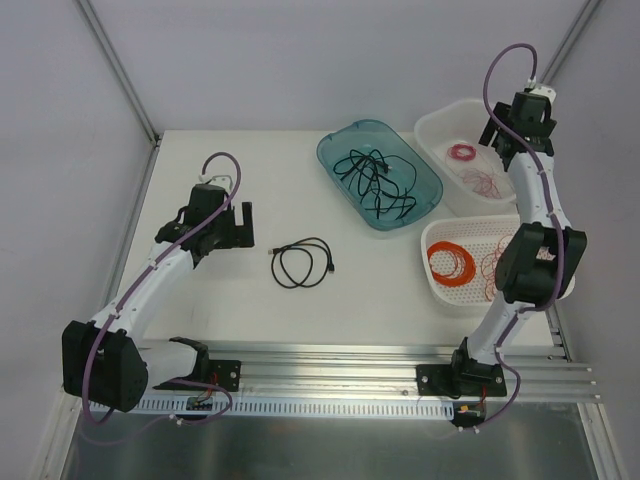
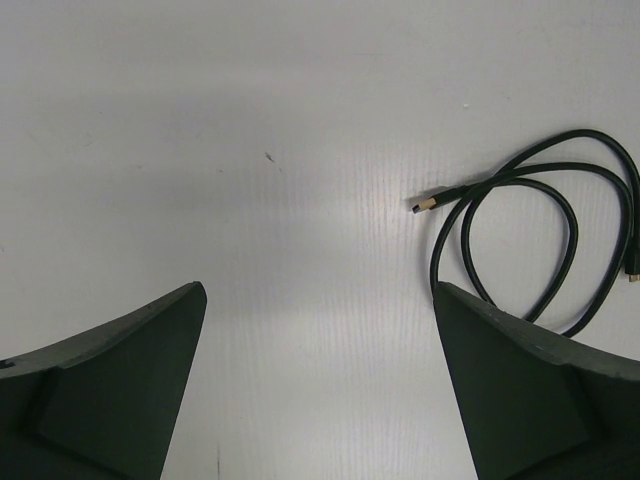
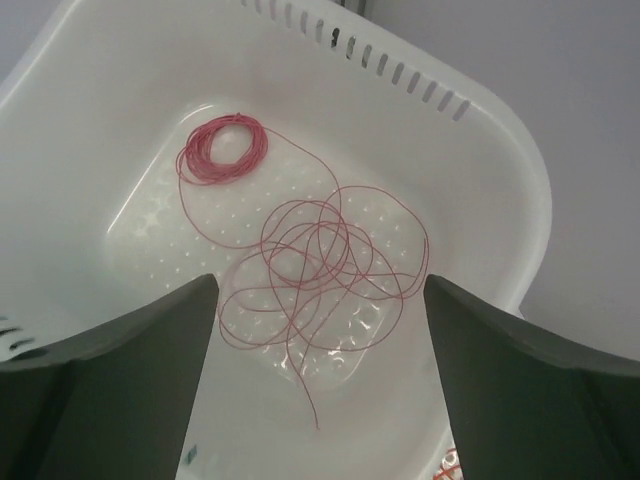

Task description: Untangle the cables

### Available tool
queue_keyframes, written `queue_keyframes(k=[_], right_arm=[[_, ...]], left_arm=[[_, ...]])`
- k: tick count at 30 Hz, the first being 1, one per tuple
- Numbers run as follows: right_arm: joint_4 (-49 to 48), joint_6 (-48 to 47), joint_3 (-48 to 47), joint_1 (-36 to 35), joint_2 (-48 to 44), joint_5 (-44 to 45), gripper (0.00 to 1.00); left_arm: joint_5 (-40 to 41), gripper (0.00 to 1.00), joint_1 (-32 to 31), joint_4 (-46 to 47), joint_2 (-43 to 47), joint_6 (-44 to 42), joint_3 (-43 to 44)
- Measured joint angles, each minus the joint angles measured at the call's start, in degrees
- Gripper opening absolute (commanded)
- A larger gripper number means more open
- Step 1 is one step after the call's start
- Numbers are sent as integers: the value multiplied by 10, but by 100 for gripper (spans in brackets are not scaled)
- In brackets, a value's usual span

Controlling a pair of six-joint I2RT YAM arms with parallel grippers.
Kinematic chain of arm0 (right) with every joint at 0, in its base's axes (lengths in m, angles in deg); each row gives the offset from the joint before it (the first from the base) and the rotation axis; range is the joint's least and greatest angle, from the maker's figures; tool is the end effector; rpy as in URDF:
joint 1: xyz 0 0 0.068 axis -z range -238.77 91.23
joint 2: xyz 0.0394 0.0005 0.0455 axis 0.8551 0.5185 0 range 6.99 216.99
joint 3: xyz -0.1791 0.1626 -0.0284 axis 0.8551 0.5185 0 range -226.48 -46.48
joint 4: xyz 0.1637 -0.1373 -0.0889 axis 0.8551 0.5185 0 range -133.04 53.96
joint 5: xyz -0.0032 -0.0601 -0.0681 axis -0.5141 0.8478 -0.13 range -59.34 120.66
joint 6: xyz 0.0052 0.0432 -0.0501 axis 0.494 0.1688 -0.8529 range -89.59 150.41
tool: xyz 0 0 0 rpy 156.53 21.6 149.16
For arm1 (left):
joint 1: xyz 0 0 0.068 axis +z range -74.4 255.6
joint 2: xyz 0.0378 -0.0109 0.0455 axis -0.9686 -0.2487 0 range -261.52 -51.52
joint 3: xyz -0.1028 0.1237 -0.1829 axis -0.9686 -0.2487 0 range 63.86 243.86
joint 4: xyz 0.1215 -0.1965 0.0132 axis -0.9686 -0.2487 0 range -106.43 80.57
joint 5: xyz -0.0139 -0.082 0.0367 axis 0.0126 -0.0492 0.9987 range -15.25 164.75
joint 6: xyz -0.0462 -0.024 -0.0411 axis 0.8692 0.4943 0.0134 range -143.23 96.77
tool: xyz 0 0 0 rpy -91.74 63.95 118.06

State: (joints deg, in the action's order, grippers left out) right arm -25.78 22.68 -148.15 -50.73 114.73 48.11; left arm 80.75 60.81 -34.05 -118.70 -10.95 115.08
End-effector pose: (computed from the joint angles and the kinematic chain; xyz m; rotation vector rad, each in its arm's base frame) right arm 0.4167 -0.0747 0.3240 0.2050 1.9788 -0.4795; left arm 0.2395 -0.0575 0.2460 -0.0049 2.2777 -0.1294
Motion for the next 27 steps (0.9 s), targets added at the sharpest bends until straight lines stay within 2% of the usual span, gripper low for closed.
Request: queue_keyframes(k=[5, 7, 12, 16, 21, 27], right_arm=[[41, 19, 32, -16, -78, -30, 96], [52, 27, 57, -48, -125, -49, 96], [83, 57, 147, -172, -238, -105, 96], [99, 89, 228, -286, -279, -137, 96], [114, 127, 299, -413, -264, -146, 95], [117, 137, 297, -508, -171, -142, 93]], left_arm=[[16, 99, 0, -1, 1, 2, 0], [24, 99, 0, -1, 2, 3, 0], [46, 99, 6, -1, 7, 7, 0], [51, 99, 11, -1, 9, 13, 0], [51, 99, 17, -1, 9, 18, 0], [51, 99, 22, -1, 9, 19, 0]])
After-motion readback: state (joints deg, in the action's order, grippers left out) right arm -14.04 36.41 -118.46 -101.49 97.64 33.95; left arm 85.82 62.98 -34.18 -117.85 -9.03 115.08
